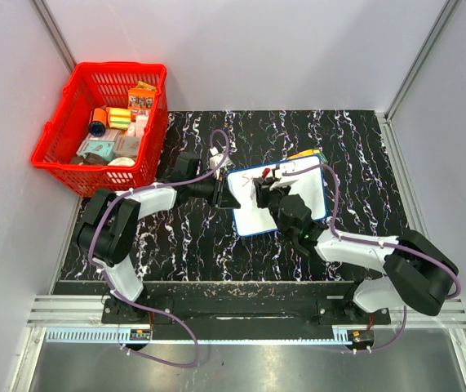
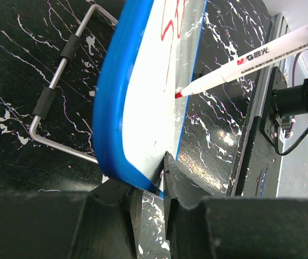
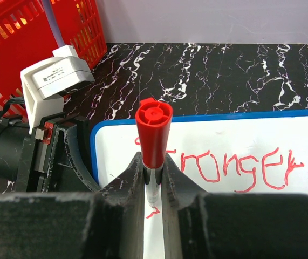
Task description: Write a sentence on the whiteboard
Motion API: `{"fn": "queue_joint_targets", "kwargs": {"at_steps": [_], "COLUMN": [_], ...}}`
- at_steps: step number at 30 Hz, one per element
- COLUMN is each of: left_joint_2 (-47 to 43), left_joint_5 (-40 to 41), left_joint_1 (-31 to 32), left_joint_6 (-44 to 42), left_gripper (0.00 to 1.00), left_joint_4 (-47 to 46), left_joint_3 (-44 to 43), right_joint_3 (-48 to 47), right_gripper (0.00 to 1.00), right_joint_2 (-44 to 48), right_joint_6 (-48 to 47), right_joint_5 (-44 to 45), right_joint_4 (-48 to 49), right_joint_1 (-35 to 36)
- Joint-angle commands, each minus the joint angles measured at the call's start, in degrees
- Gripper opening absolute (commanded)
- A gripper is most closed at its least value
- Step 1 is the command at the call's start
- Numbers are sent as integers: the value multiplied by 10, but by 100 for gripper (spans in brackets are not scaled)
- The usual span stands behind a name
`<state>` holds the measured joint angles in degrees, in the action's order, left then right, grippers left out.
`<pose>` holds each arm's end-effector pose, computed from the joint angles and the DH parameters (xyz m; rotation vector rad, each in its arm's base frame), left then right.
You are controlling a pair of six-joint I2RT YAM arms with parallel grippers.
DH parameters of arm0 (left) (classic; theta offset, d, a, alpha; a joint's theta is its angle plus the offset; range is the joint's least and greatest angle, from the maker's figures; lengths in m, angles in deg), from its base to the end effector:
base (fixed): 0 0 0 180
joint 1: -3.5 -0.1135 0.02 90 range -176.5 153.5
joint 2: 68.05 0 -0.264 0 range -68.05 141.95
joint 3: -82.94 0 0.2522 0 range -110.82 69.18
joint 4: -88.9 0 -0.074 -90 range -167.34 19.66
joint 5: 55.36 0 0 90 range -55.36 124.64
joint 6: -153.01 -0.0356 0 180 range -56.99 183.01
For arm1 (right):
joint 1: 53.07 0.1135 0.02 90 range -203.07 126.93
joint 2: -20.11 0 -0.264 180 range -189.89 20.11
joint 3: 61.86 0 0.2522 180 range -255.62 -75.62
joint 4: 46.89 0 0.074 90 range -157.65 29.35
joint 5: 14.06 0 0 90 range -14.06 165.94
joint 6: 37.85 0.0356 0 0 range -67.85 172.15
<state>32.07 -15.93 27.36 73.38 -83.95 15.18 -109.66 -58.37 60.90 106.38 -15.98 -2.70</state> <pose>0.3126 -0.1683 0.1769 0.7522 2.1477 -1.3110 0.1981 0.2110 0.2439 -0.1524 1.5736 0.3945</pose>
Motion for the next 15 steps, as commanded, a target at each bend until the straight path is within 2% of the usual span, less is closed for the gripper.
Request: {"fn": "queue_joint_targets", "kwargs": {"at_steps": [1, 15], "left_joint_2": [8, 8], "left_joint_5": [82, 82], "left_joint_1": [8, 8], "left_joint_6": [-70, -70], "left_gripper": [0, 0], "left_joint_4": [34, 33], "left_joint_3": [8, 9], "right_joint_3": [-23, -31], "right_gripper": [0, 0], "right_joint_2": [-8, -4], "right_joint_6": [8, 33], "right_joint_5": [-3, -20], "right_joint_4": [5, -66], "right_joint_1": [3, 3]}}
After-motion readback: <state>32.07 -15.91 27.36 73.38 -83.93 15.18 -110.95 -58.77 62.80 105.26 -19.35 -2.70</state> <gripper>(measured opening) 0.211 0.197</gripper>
